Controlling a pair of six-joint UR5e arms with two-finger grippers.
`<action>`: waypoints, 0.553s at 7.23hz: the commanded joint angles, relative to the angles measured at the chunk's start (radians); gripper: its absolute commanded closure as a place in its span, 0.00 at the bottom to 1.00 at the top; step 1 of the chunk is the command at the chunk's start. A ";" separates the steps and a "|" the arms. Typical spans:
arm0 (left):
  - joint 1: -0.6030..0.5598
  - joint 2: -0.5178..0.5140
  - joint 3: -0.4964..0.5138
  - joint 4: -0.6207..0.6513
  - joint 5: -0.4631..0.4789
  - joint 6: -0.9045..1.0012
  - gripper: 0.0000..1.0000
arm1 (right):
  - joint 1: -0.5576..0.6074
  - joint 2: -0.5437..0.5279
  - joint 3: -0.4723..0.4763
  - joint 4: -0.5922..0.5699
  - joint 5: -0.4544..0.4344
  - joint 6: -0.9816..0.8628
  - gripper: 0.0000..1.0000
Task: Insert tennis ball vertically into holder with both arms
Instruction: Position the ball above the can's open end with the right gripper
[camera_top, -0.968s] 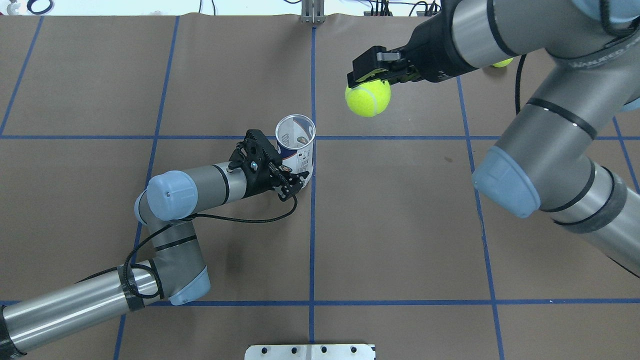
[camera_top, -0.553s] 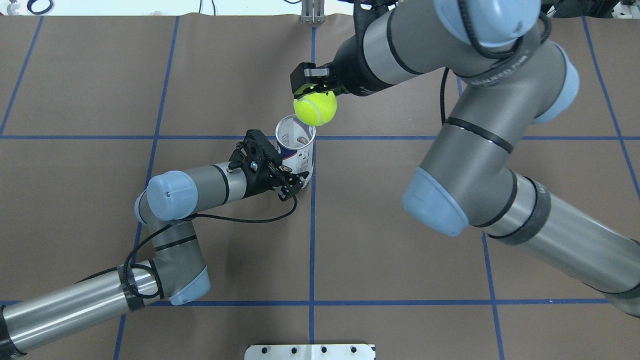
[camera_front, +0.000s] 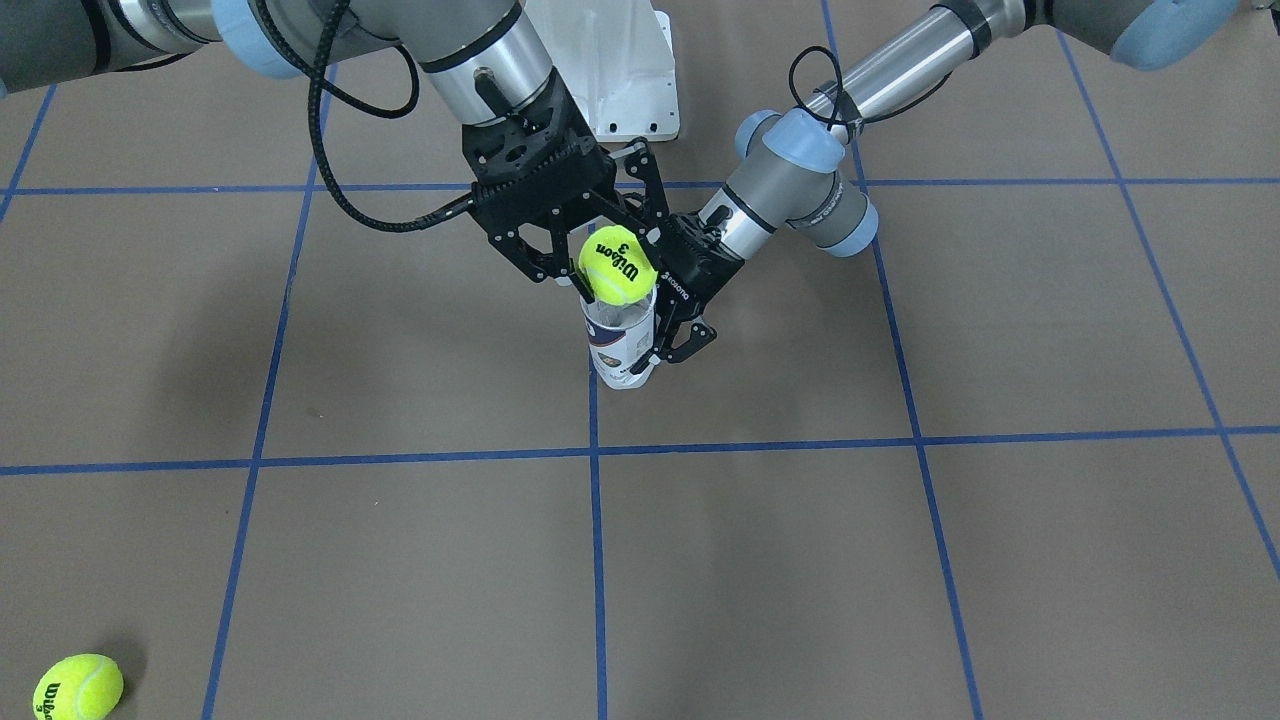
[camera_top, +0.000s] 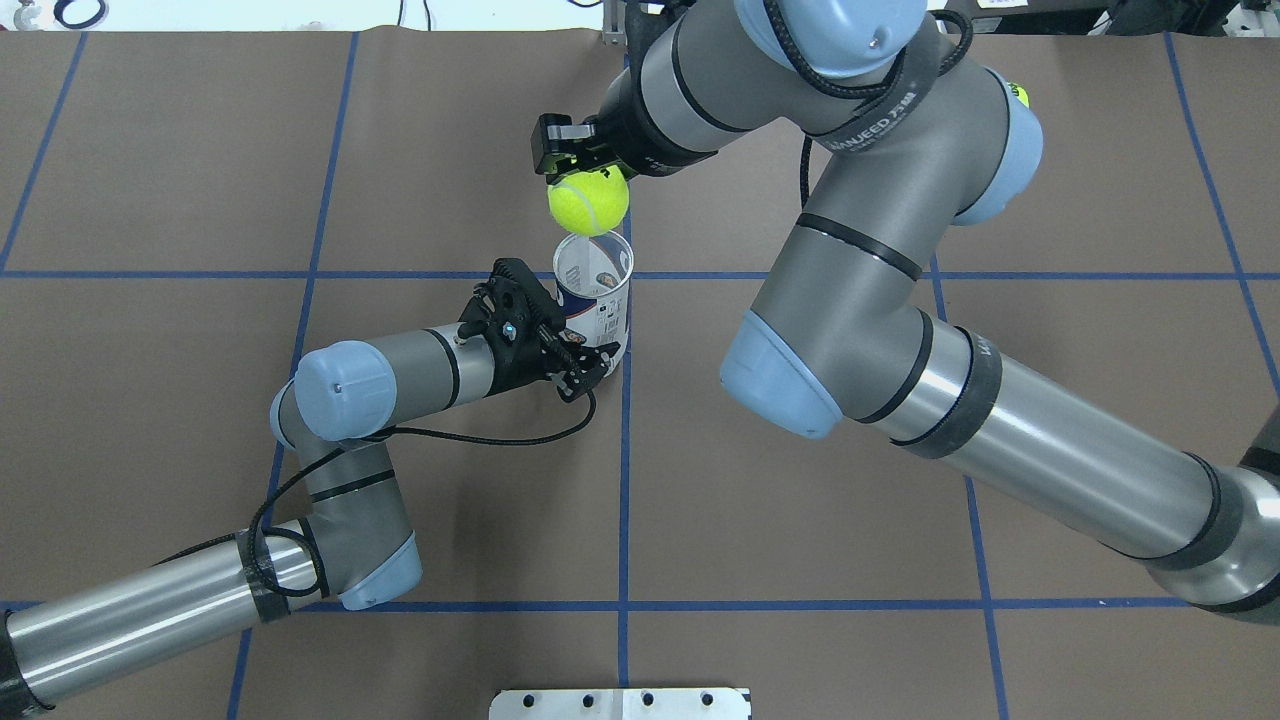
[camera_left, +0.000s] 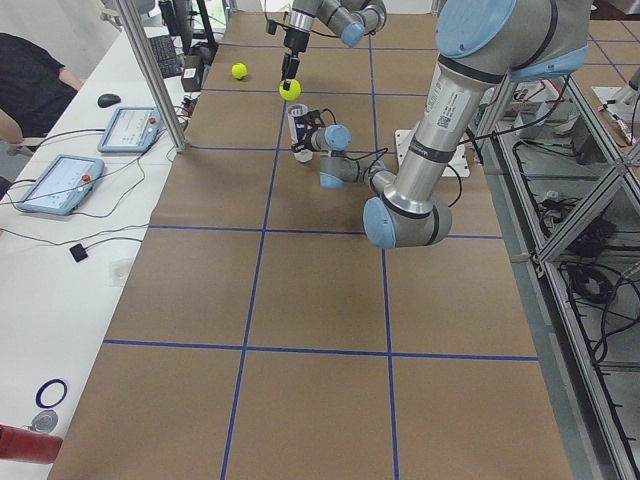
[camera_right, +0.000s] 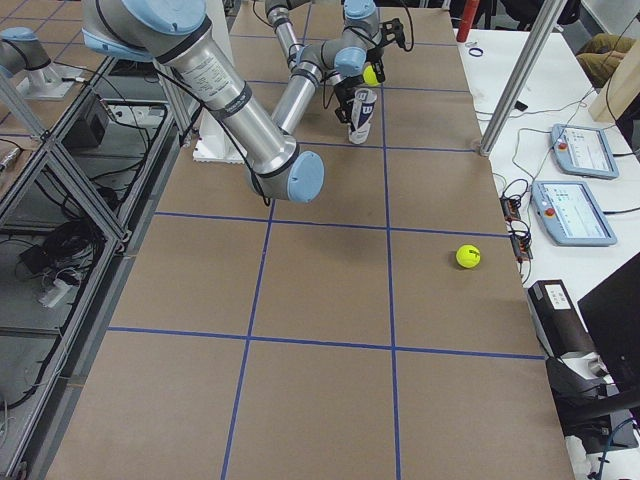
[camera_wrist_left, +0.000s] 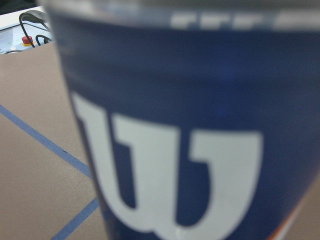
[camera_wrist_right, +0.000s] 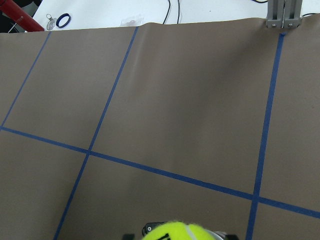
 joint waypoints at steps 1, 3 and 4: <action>0.000 0.000 0.001 0.000 0.000 0.000 0.35 | -0.021 0.017 -0.046 -0.001 -0.004 -0.003 1.00; 0.000 0.000 -0.001 0.000 0.000 0.000 0.35 | -0.022 0.011 -0.033 -0.004 -0.002 -0.001 1.00; 0.000 0.000 -0.001 0.000 0.000 -0.002 0.35 | -0.022 0.002 -0.032 -0.006 -0.002 0.000 1.00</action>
